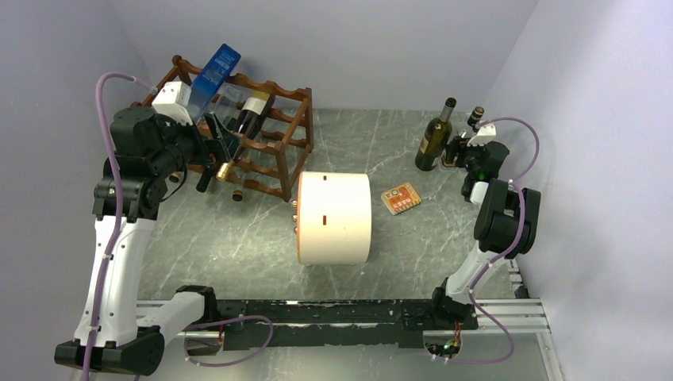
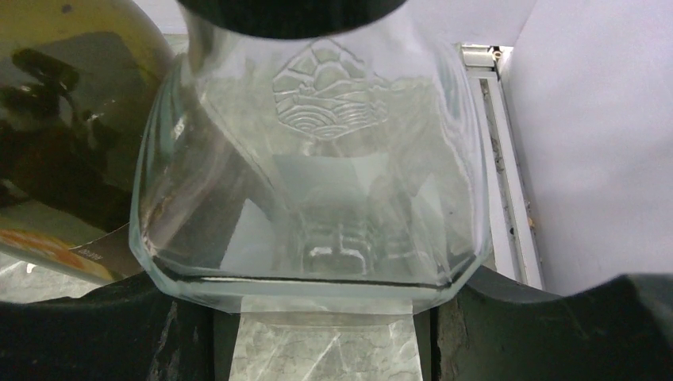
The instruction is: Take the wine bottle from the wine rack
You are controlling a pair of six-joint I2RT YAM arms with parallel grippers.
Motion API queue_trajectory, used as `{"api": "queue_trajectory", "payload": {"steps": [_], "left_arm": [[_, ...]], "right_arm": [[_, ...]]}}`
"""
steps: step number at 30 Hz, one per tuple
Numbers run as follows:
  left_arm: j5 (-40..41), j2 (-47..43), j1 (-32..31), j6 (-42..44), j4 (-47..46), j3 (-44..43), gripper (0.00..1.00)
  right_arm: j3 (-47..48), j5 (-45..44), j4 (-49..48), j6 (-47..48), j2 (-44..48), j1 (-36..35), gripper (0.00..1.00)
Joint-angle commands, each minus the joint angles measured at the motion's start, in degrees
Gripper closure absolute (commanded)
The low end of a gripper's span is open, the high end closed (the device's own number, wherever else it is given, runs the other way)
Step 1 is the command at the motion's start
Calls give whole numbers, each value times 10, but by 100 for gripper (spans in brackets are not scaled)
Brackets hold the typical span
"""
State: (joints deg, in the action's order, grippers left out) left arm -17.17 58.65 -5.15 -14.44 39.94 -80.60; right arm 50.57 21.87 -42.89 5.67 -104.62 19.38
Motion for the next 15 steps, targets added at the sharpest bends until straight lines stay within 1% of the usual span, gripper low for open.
{"api": "queue_trajectory", "payload": {"steps": [1, 6, 7, 9, 10, 15], "left_arm": [[-21, 2, -2, -8, -13, -2, 1], [-18, -7, -2, -14, -8, 8, 0], [-19, -12, -2, -16, -9, 14, 0], [-23, -17, -2, -20, -10, 23, 0], [-26, -17, -2, -20, -9, 26, 0], [-35, -22, -2, -20, 0, 27, 0]], "right_arm": [[0, -27, -57, 7, 31, -2, 50], [-2, -34, -52, -5, 41, -5, 40], [-1, -37, -47, -4, 45, -7, 35], [0, -42, -33, 0, 56, -10, 19], [-2, -47, -30, 2, 62, -11, 16], [-16, -63, -20, -6, 96, -11, 12]]}}
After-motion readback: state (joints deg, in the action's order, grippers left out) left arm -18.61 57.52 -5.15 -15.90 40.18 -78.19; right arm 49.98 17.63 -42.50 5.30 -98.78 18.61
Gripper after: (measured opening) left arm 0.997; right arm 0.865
